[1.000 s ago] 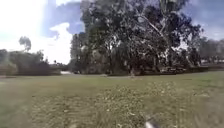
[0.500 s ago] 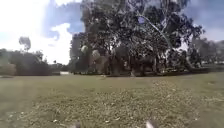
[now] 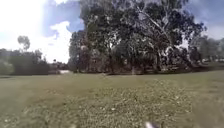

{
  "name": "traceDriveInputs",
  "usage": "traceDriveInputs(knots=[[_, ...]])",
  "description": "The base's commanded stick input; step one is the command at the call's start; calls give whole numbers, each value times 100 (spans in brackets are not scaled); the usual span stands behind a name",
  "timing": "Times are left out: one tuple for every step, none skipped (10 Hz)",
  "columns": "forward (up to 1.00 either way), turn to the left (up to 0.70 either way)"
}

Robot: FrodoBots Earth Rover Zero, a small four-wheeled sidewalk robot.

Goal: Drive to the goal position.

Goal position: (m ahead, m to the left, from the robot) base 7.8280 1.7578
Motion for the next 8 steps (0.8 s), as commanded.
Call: traceDriveInputs(knots=[[70,0],[70,0],[70,0],[70,0],[70,-1],[70,-3],[70,-3],[70,-3]])
